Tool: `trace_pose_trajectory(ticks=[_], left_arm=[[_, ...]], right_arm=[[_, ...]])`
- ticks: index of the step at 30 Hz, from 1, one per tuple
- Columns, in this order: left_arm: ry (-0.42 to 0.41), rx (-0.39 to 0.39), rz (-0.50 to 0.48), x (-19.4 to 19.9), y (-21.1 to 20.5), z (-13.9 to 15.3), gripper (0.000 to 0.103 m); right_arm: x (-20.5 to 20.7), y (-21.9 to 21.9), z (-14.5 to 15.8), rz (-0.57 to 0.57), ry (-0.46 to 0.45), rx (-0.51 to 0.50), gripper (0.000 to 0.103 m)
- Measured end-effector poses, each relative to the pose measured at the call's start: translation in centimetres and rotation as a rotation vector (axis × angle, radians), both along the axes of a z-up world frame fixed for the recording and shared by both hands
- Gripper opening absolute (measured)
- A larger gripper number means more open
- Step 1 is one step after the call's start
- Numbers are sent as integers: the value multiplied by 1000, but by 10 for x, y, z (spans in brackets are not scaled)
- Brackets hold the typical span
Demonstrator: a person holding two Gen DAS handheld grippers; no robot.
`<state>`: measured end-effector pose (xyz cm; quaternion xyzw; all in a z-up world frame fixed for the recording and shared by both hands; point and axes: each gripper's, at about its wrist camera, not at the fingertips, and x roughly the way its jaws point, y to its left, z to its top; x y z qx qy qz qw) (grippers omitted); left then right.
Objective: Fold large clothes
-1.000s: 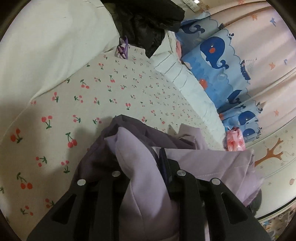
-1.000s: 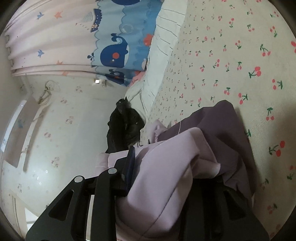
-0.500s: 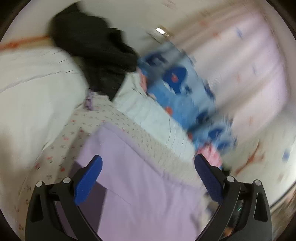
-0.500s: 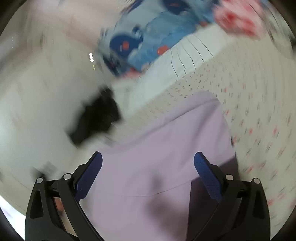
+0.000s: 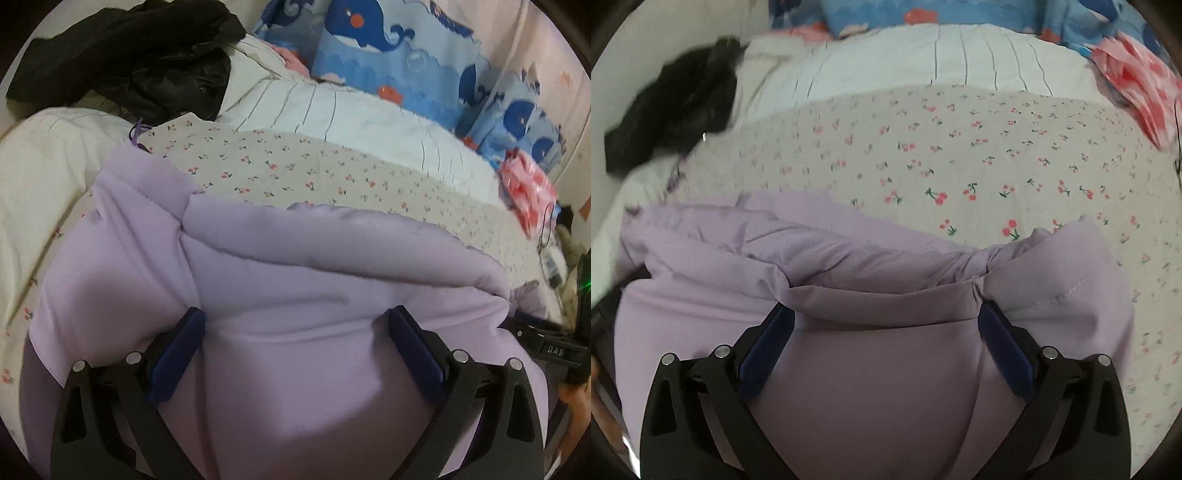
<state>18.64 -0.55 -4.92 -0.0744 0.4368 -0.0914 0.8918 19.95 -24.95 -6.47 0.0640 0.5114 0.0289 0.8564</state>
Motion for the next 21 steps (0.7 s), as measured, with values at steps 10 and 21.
trace_pose_trajectory(ticks=[10, 21], left_arm=[[-20, -2, 139, 22, 39, 7, 96], [-11, -155, 143, -1, 62, 29, 96]], right_arm=[[38, 46, 11, 66, -62, -216, 96], [9, 0, 35, 0, -120, -102, 96]])
